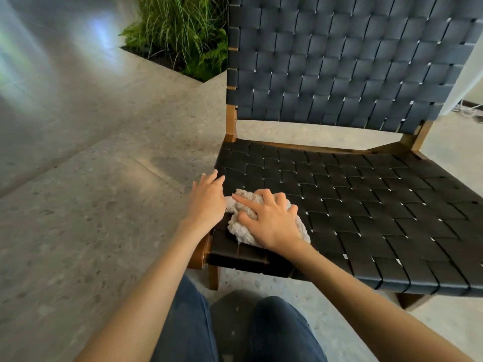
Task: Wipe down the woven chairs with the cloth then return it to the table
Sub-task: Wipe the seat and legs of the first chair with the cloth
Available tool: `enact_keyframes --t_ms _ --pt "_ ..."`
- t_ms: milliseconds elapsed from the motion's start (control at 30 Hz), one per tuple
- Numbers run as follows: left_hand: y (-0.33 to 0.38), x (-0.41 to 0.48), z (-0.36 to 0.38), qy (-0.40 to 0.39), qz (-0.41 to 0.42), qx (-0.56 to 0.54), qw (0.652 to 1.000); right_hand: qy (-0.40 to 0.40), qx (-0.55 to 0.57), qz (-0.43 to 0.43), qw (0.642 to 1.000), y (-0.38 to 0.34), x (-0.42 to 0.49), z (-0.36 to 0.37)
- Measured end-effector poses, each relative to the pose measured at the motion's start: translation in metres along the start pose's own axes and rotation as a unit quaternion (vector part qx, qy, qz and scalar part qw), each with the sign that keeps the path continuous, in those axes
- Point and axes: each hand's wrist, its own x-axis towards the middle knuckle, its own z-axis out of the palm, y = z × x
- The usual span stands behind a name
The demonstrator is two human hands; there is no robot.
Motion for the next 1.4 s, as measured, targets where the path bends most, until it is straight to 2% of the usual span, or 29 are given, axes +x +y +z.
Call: enact_keyframes --t_ms 300,533,767,967,1133,1300,1400 --pt "-0.006 0.059 0.023 -0.064 0.021 0.068 0.995 0.066 0.017 0.055 0.996 0.026 0.113 0.024" --pt "-0.006 0.097 0.04 -0.04 0.013 0.123 0.991 0.104 0.014 0.048 0.993 0.049 0.203 0.034" --pt "0.003 0.112 0.054 0.008 0.059 0.181 0.982 0.082 0.015 0.022 0.996 0.065 0.267 0.034" --pt "0.004 0.111 0.053 -0.001 0.071 0.179 0.981 0.096 0.007 0.061 0.993 0.071 0.265 0.03" --pt "0.007 0.111 0.05 0.001 0.064 0.177 0.982 0.065 -0.01 0.086 0.994 0.079 0.25 0.018" --pt "0.01 0.107 0.047 0.008 0.054 0.169 0.984 0.041 0.01 0.071 0.997 0.077 0.217 0.015" --pt "0.01 0.102 0.044 -0.023 0.041 0.172 0.984 0.025 0.015 0.055 0.998 0.076 0.185 0.013"
